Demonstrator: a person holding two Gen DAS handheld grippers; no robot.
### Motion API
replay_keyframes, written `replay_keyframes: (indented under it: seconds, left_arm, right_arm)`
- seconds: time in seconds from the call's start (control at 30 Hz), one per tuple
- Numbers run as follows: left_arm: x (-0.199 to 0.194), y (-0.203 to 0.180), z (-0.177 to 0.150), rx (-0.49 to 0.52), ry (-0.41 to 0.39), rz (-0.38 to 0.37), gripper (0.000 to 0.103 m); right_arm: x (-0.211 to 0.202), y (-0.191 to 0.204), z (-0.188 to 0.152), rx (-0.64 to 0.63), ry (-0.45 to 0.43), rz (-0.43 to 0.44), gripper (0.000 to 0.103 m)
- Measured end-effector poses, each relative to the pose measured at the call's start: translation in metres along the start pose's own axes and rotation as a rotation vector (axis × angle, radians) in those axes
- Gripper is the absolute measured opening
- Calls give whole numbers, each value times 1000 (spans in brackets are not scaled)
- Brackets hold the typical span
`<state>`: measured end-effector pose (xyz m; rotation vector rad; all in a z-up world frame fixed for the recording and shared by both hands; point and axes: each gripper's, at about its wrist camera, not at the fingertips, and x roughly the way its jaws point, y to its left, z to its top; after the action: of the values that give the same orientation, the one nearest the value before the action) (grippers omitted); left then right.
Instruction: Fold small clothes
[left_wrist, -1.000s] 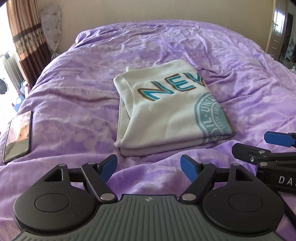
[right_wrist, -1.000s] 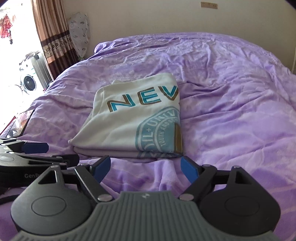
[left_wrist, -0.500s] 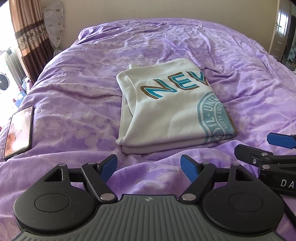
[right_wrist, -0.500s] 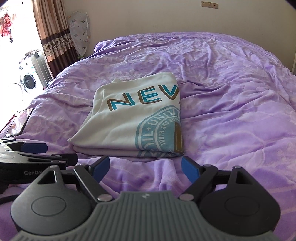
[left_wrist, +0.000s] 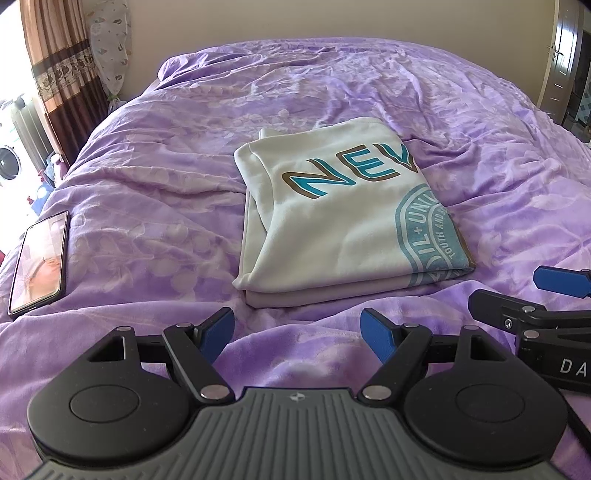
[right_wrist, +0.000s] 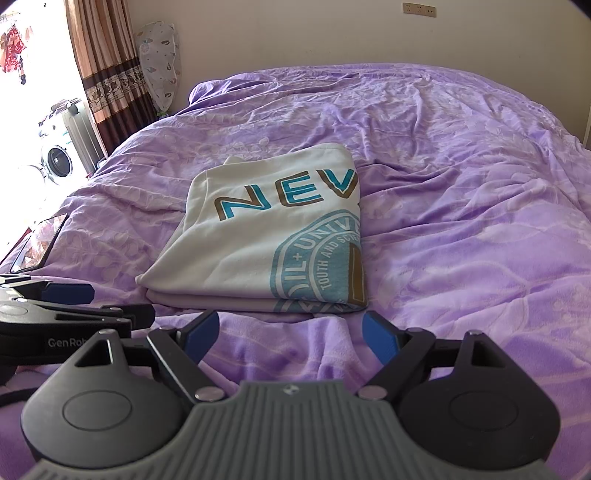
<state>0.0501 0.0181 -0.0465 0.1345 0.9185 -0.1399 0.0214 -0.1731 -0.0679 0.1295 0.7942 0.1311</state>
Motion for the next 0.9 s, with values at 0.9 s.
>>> replay_keyframes:
  seconds: [0.9]
  left_arm:
    - [-2,4,3,-1,-6,4,91]
  right_arm:
    - [0,1,0,0,0,-1,81]
